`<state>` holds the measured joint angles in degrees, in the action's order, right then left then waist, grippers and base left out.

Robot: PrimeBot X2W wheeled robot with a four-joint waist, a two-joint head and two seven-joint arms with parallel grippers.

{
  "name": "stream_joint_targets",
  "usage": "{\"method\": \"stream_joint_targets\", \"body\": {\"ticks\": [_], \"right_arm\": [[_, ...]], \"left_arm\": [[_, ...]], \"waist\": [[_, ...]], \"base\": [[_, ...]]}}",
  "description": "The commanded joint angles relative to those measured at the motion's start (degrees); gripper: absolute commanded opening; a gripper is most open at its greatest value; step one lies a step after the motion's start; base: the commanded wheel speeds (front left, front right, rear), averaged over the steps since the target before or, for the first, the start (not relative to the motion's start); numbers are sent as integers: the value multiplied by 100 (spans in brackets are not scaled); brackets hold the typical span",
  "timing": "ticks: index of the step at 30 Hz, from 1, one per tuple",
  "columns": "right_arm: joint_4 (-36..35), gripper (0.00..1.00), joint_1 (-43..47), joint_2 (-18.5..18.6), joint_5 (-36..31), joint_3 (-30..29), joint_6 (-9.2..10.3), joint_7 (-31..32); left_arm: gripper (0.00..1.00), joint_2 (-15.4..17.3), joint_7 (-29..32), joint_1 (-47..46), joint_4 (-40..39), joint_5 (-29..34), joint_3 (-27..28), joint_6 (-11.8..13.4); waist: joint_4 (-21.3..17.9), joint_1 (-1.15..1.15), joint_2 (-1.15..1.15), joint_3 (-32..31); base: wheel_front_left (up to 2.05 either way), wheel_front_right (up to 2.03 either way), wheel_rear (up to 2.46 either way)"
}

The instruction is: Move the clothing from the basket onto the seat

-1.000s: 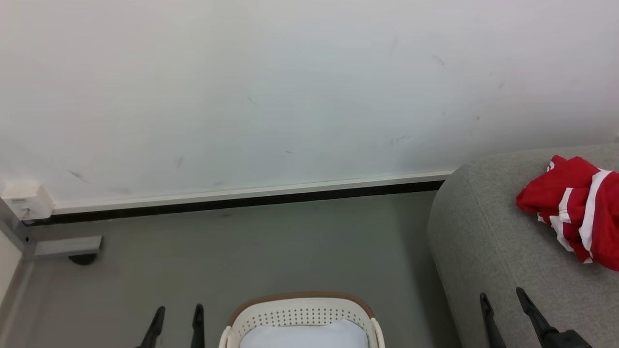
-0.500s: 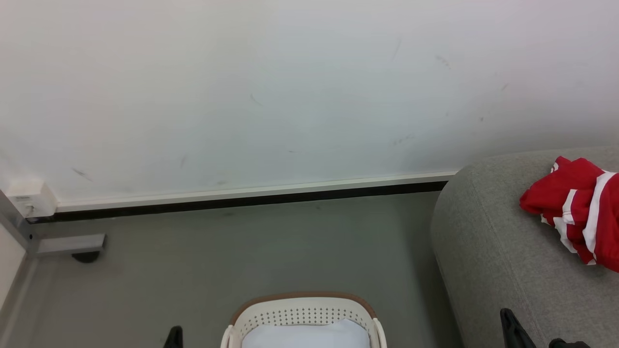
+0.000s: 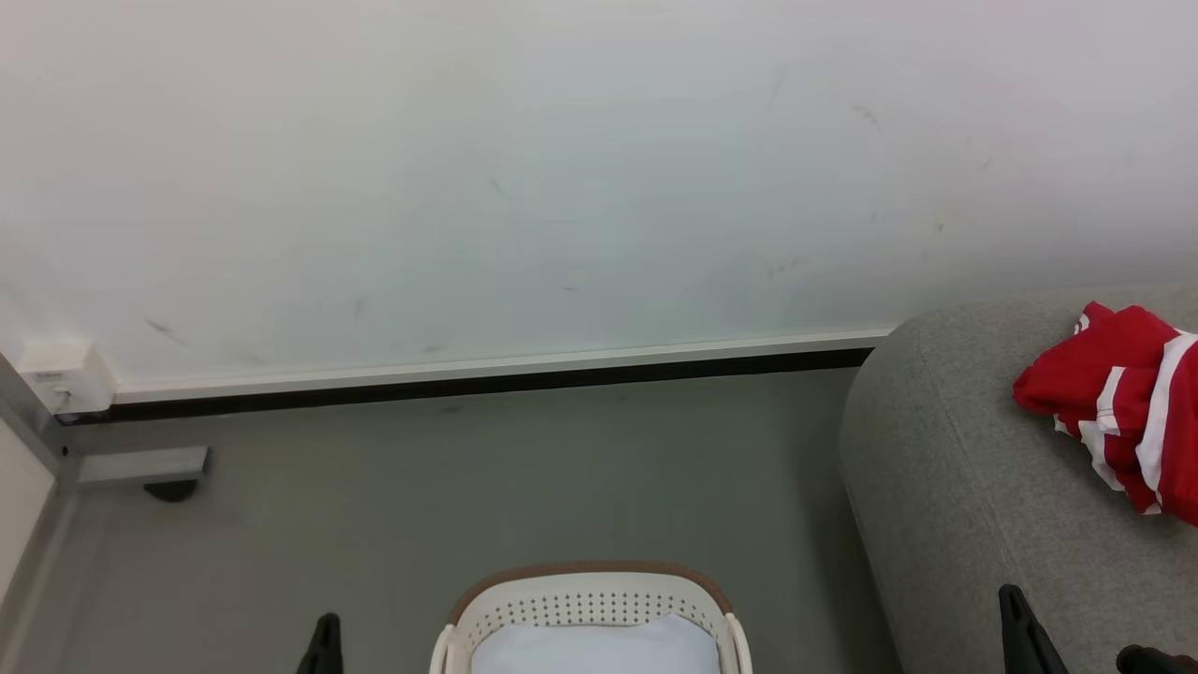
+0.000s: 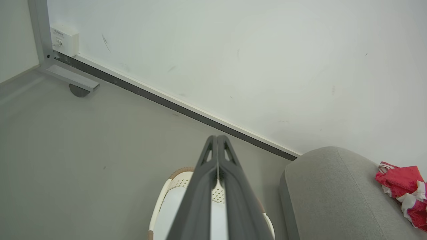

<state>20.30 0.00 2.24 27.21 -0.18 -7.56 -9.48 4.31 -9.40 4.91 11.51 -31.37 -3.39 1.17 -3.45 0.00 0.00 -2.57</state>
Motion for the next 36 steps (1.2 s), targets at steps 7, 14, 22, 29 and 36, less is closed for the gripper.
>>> {"method": "stream_joint_targets", "body": {"ticks": [7, 14, 22, 29, 36], "right_arm": [[-171, 0, -233, 46, 824, -97, 3, 191], [-223, 0, -286, 51, 1436, -155, 4, 344], [-280, 0, -329, 56, 2076, -217, 5, 502], [-325, 0, -374, 60, 2605, -270, 6, 636], [-366, 0, -411, 64, 3086, -316, 6, 755]], "left_arm": [[0, -4, 187, -253, -28, -790, 153, -117], [0, -18, 338, -352, 0, -1360, 246, -197], [0, -34, 498, -454, 31, -1967, 343, -287], [0, -46, 633, -541, 56, -2444, 423, -355], [0, -59, 749, -614, 81, -2905, 494, -419]], "waist": [[25, 0, 0, 20], [48, 0, 0, 38], [75, 0, 0, 59], [98, 0, 0, 78], [121, 0, 0, 96]], "base": [[0, 0, 0], [0, 0, 0], [0, 0, 0], [0, 0, 0], [0, 0, 0]]}}
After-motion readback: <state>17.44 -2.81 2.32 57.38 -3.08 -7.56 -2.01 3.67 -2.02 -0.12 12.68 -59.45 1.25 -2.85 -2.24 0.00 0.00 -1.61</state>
